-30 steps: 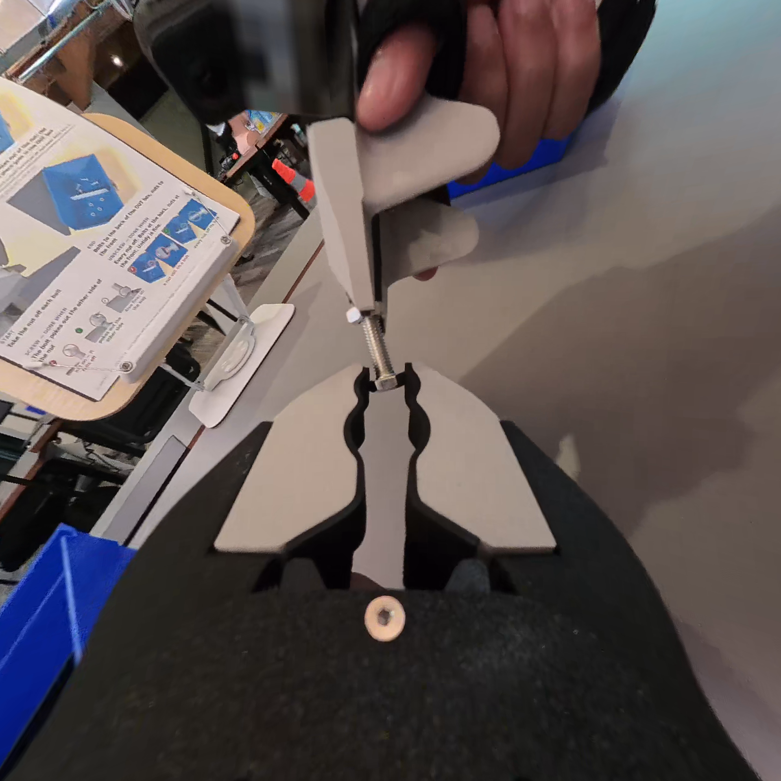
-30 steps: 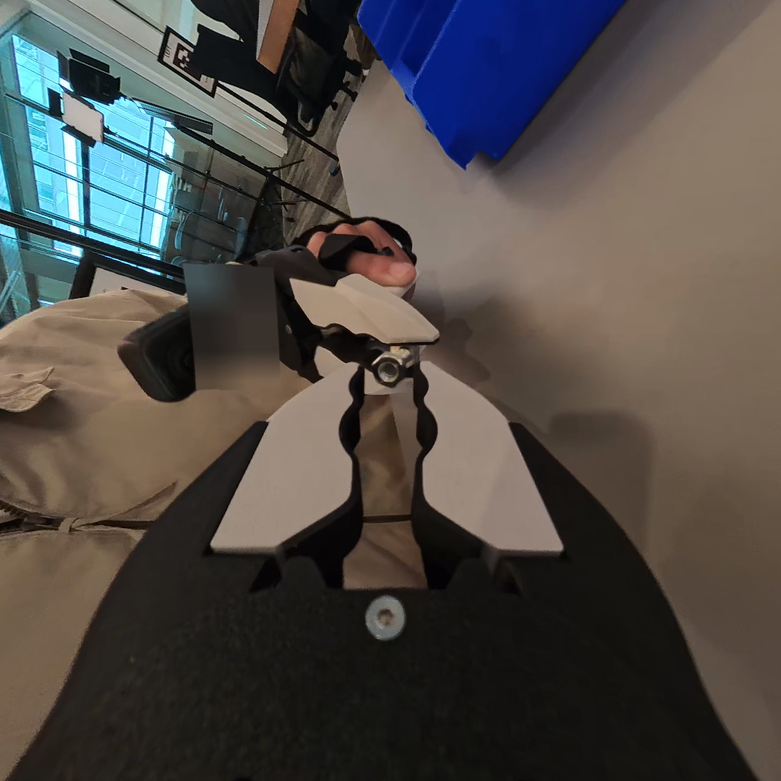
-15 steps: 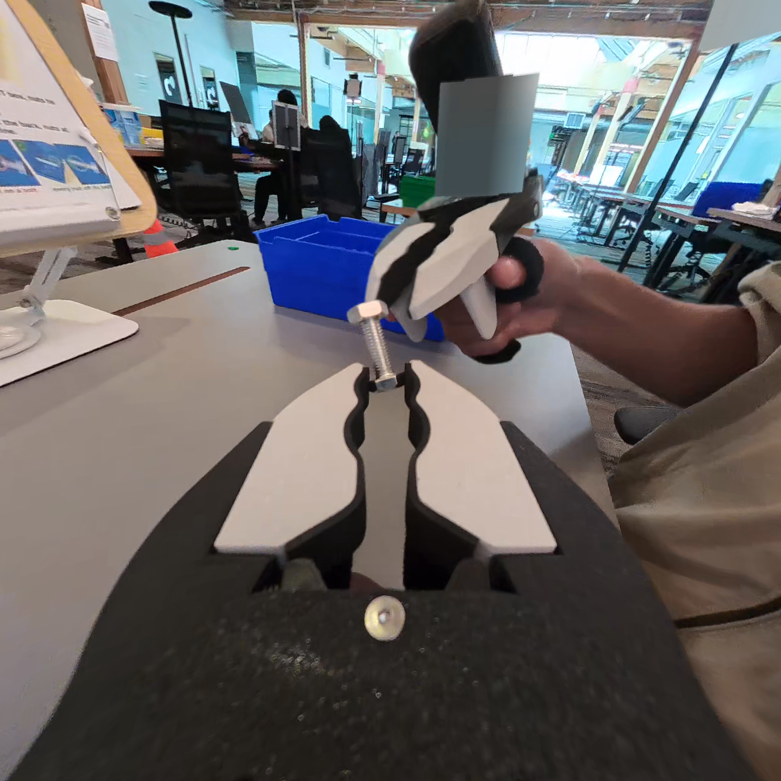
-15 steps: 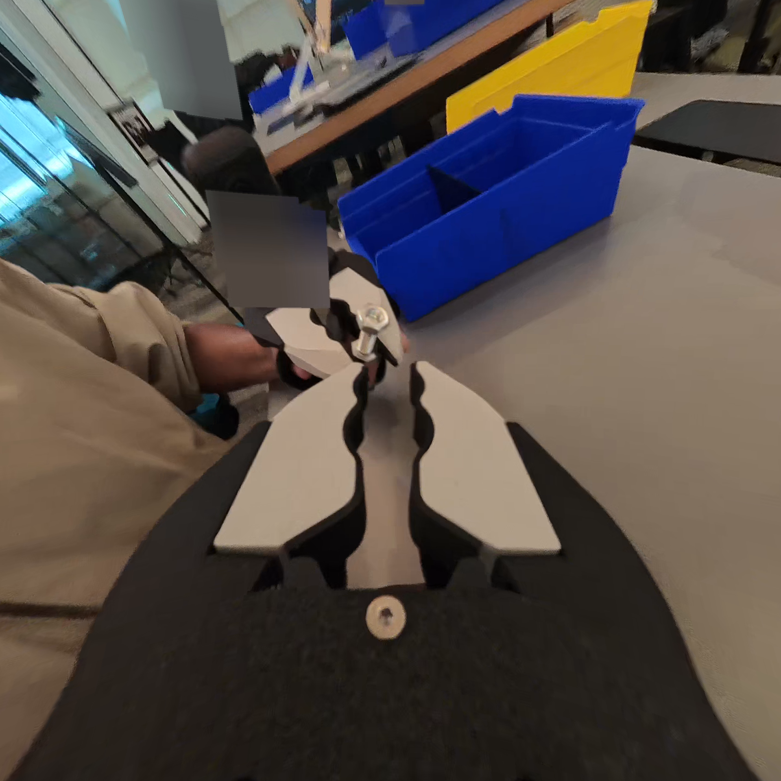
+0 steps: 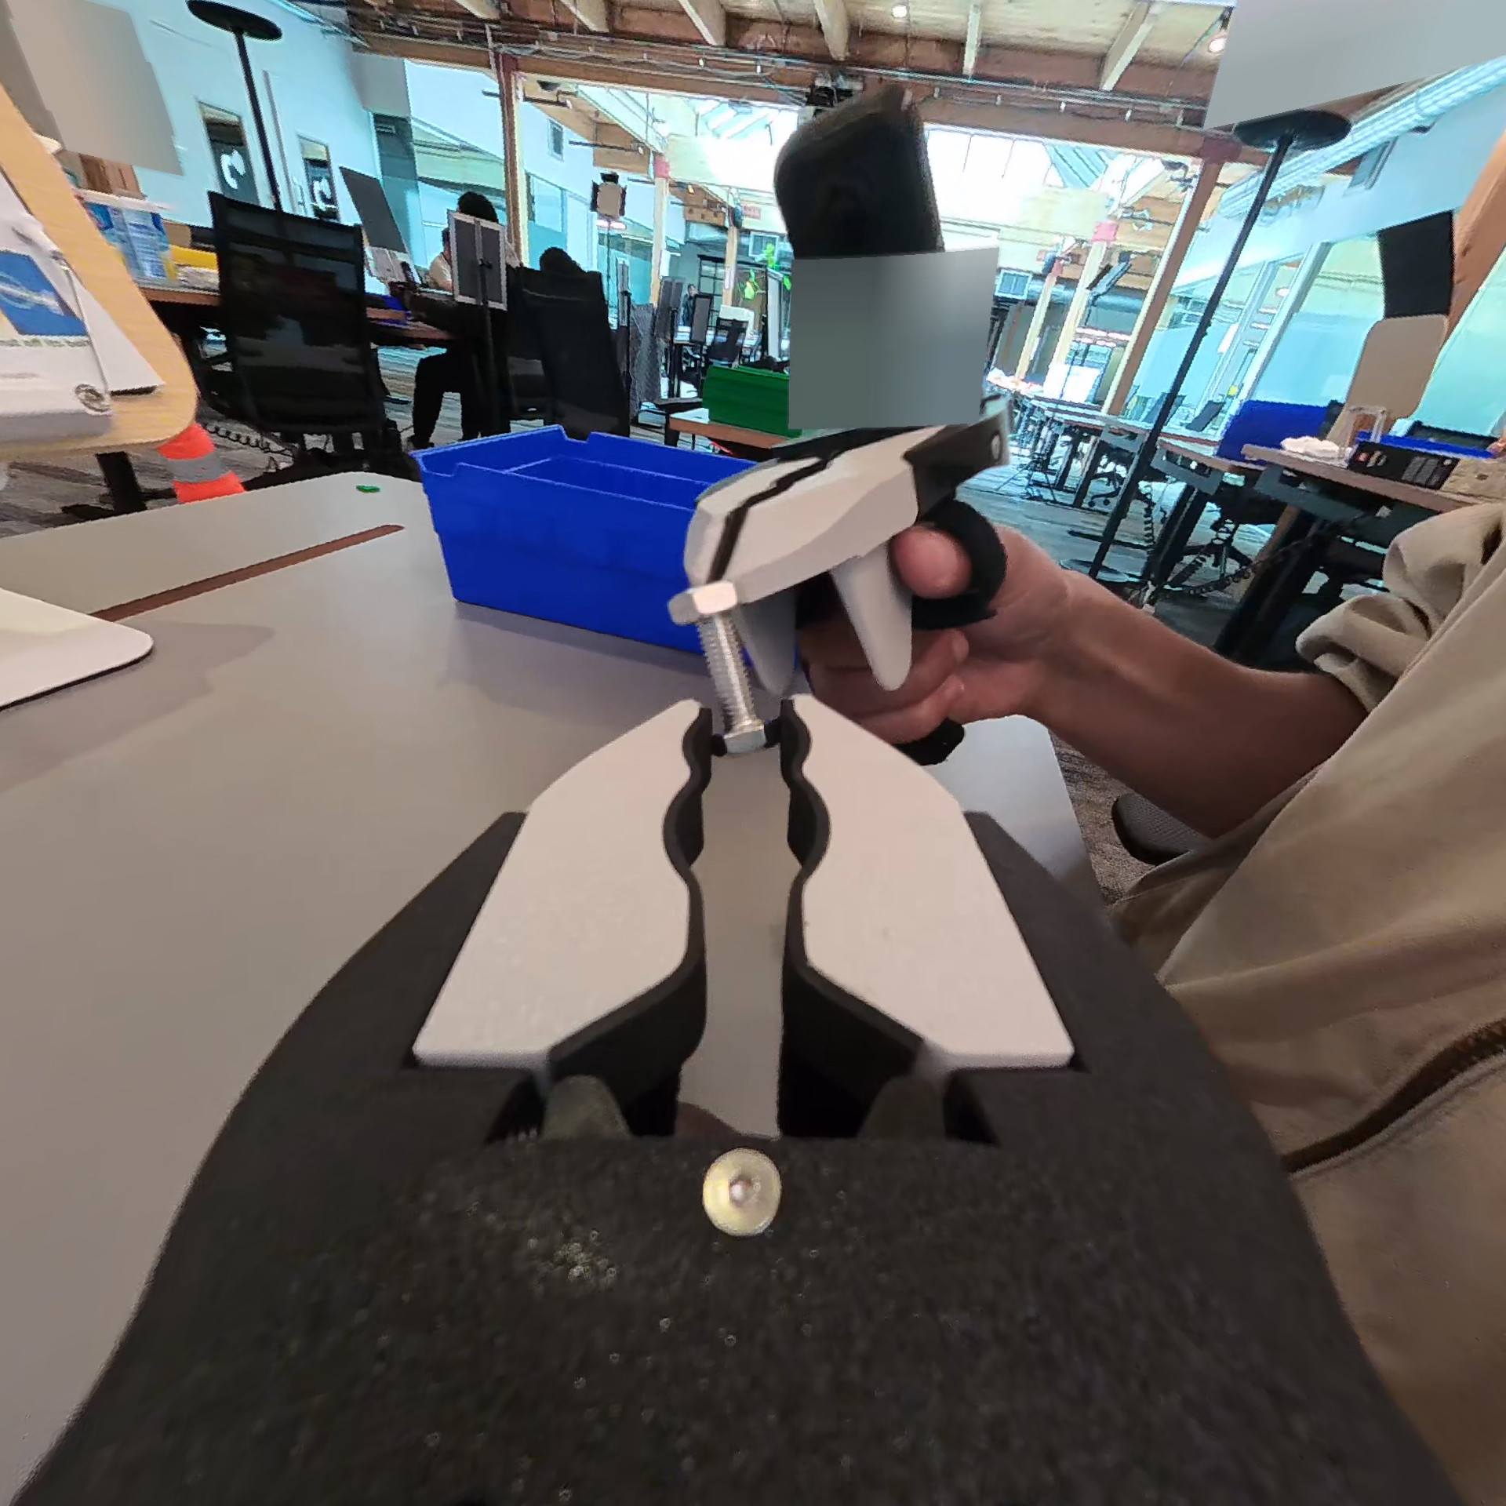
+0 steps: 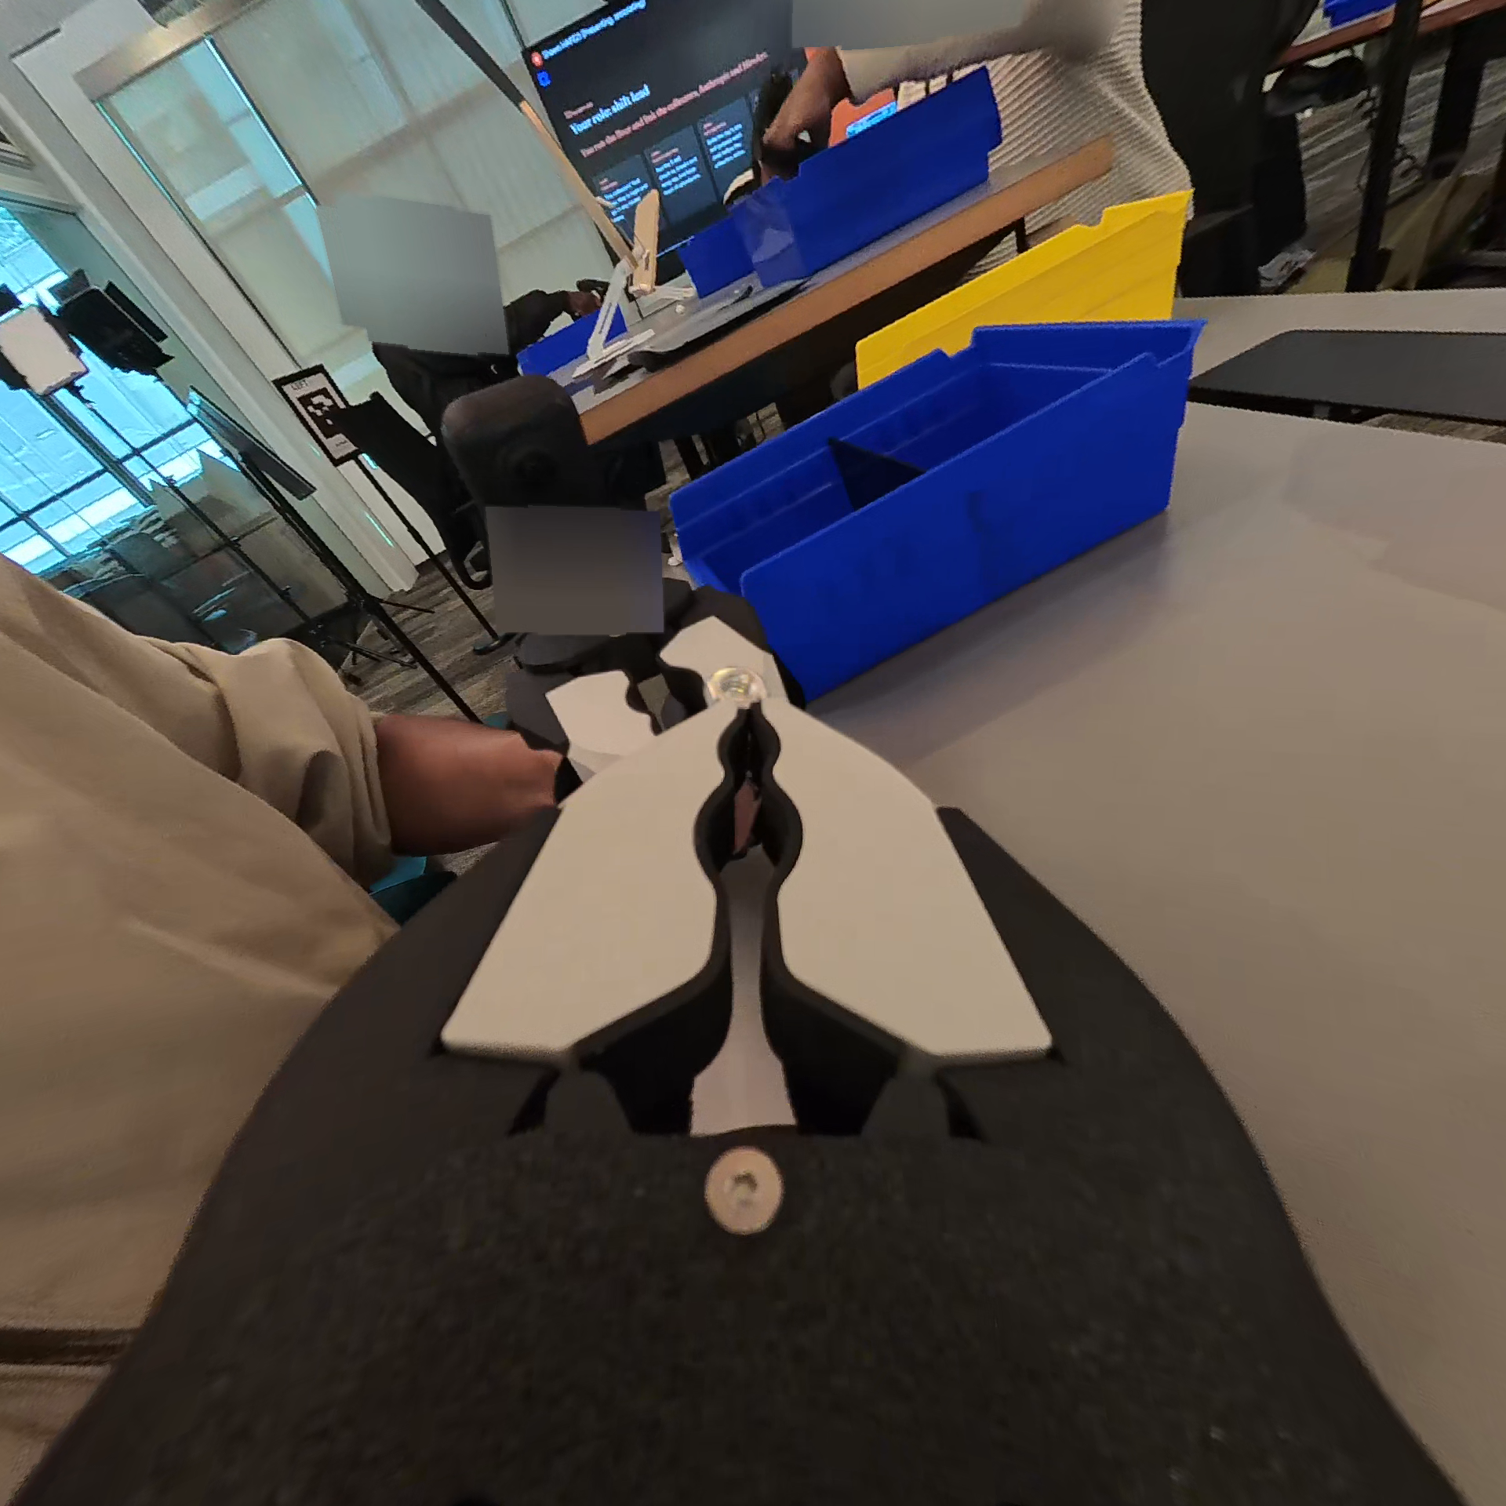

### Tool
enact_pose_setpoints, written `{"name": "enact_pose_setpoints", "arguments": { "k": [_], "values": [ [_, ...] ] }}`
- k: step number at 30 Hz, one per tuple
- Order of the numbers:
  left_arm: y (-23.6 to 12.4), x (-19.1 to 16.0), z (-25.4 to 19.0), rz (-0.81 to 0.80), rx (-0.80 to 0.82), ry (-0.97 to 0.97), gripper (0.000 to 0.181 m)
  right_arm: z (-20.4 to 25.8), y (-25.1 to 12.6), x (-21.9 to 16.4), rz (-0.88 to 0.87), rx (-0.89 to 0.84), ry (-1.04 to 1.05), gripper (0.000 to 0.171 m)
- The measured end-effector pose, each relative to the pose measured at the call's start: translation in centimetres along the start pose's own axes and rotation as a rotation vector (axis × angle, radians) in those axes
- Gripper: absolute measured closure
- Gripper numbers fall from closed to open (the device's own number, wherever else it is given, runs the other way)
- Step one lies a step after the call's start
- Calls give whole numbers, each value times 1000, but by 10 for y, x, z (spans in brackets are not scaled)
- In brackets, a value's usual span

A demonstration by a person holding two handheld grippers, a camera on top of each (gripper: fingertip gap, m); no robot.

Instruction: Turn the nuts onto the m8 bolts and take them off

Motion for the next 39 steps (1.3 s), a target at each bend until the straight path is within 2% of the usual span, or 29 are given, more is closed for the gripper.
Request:
{"name": "enact_pose_setpoints", "arguments": {
  "k": [3, 7, 15, 27, 29, 32, 39],
  "values": [
    [0, -1, 2, 11, 15, 9, 165, 7, -3, 2, -25, 58, 10, 171],
    [-3, 1, 1, 2, 6, 3, 165, 0, -6, 0, -11, -10, 4, 171],
    [-2, 3, 0, 9, 5, 17, 165, 8, 4, 0, -10, 58, 16, 171],
    [-3, 5, -4, -1, -16, 15, 165, 0, 1, 1, -23, 25, 20, 171],
    [-5, 6, -5, -6, -20, 16, 165, 5, 1, 2, -37, 71, 19, 158],
    [-5, 6, -5, -11, -26, 9, 165, 8, 0, 0, -29, 96, 11, 149],
    [-5, 6, -4, -7, -16, 12, 165, 12, 5, 1, -21, 111, 20, 151]
  ]
}}
Point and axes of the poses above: each gripper's, where its closed fingertips meet, y out along the fingers, x out of its top, z = x × y across the jaws, the point moved 8 cm from there along -y, back along the fingers, and after that the axes turned 3 degrees about x, right-handed, at the moved point
